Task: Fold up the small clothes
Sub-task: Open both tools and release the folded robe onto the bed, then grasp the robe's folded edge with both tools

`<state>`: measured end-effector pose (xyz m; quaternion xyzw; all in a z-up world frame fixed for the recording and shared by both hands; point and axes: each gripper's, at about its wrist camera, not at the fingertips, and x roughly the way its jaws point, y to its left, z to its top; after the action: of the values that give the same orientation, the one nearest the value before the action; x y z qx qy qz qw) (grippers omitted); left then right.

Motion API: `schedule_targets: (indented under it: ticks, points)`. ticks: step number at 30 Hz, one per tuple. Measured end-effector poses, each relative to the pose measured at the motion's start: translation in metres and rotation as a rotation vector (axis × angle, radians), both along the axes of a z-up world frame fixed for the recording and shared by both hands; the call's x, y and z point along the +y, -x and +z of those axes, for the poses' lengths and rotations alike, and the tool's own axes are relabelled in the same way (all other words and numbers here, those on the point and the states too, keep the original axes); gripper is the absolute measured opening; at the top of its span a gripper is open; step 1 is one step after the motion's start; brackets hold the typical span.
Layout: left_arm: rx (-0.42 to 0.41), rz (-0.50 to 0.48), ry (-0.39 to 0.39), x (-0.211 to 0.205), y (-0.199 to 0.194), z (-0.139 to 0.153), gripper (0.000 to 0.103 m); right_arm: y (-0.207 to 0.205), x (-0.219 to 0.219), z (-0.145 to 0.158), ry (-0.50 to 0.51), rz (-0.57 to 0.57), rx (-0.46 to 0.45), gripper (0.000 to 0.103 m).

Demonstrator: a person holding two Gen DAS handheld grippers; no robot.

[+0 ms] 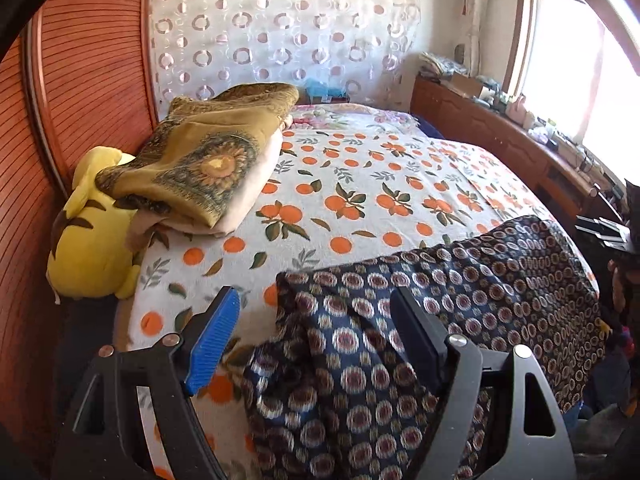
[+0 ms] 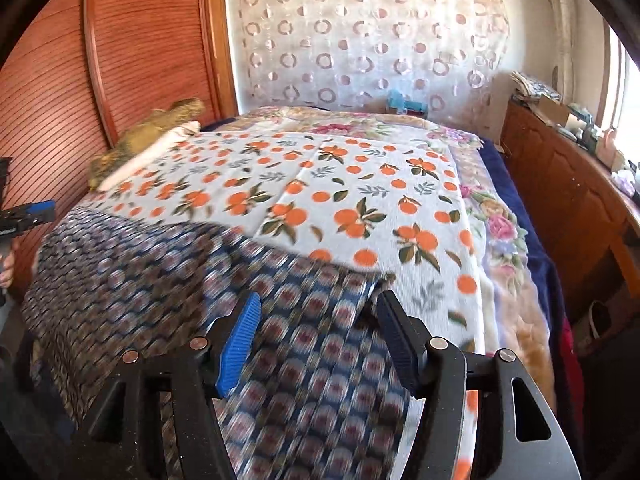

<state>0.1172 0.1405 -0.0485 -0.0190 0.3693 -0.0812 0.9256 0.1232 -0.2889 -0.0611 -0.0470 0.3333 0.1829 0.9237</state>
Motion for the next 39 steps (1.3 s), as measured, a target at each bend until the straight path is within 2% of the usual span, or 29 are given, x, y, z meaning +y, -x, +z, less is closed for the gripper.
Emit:
schedule_targets:
  ticks: [5,11,19,20,22,23,31,34,36,37,39]
  points:
    - [0.049,-0.011,0.002,-0.003,-0.017,-0.014,0.078,-0.038,0.009,-0.015,-0.005,0.003,0.059,0.065]
    - [0.112,-0.008,0.012,-0.002,-0.026,-0.033,0.078,-0.064,0.005,-0.026,0.038,-0.06,0.105,0.065]
    - [0.147,-0.011,0.048,0.001,-0.03,-0.044,0.078,-0.068,0.003,-0.033,0.02,-0.064,0.136,0.066]
    - [0.147,-0.013,0.053,0.001,-0.03,-0.045,0.077,-0.069,0.002,-0.034,0.021,-0.064,0.133,0.066]
    - [0.14,-0.028,0.075,0.0,-0.03,-0.045,0.067,-0.066,0.003,-0.034,0.032,-0.064,0.132,0.066]
    - [0.14,-0.031,0.081,0.0,-0.031,-0.044,0.065,-0.067,0.002,-0.036,0.038,-0.067,0.134,0.066]
    - [0.141,-0.018,0.104,0.003,-0.037,-0.044,0.064,-0.062,0.003,-0.036,0.047,-0.058,0.143,0.066]
    - [0.138,-0.014,0.091,0.001,-0.038,-0.045,0.064,-0.064,0.003,-0.035,0.046,-0.047,0.15,0.061]
    - [0.132,-0.011,0.078,-0.001,-0.038,-0.045,0.063,-0.063,0.003,-0.035,0.043,-0.036,0.151,0.052]
    - [0.131,-0.01,0.073,-0.002,-0.038,-0.046,0.058,-0.062,0.004,-0.034,0.042,-0.031,0.151,0.049]
    - [0.128,-0.011,0.059,-0.005,-0.038,-0.045,0.047,-0.059,0.007,-0.033,0.038,-0.017,0.153,0.037]
